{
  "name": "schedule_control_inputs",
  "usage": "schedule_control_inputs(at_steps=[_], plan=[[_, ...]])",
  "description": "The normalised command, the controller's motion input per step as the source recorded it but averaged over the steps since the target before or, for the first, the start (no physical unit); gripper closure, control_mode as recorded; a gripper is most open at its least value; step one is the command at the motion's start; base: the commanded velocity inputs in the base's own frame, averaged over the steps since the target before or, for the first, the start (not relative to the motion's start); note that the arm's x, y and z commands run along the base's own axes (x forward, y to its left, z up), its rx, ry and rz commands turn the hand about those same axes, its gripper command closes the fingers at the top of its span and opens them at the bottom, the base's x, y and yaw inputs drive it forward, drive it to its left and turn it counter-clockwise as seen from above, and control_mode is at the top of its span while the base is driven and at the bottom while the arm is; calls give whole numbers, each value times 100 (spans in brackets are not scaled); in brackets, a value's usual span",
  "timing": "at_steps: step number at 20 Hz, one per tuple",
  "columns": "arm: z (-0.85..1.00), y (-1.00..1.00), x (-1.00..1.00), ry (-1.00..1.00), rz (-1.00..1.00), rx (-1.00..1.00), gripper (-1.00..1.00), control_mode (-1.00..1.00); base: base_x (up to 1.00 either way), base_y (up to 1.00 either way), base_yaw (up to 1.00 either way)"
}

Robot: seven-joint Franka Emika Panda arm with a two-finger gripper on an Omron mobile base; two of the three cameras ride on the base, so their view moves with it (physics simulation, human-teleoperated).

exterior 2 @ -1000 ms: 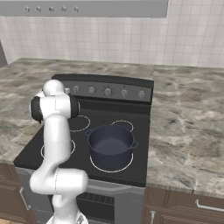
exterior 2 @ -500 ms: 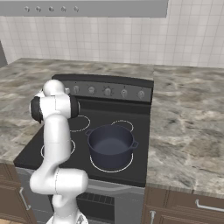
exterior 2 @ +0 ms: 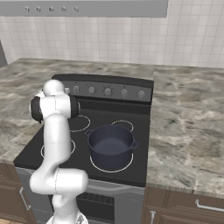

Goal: Pick the kettle from the cabinet and place it on a stove burner. Then pick the pot from the counter and place it on another stove burner. Finally, turn both burners on.

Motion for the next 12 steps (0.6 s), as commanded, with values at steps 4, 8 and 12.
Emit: schedule_control_inputs(at_steps=[4, 8, 12], plan=[[0, 0, 0, 0, 0, 0, 100, -100, 0, 0, 0], [0, 0, 0, 0, 0, 0, 100, -100, 0, 0, 0], [0, 1, 0, 0, 0, 0, 100, -100, 0, 0, 0]])
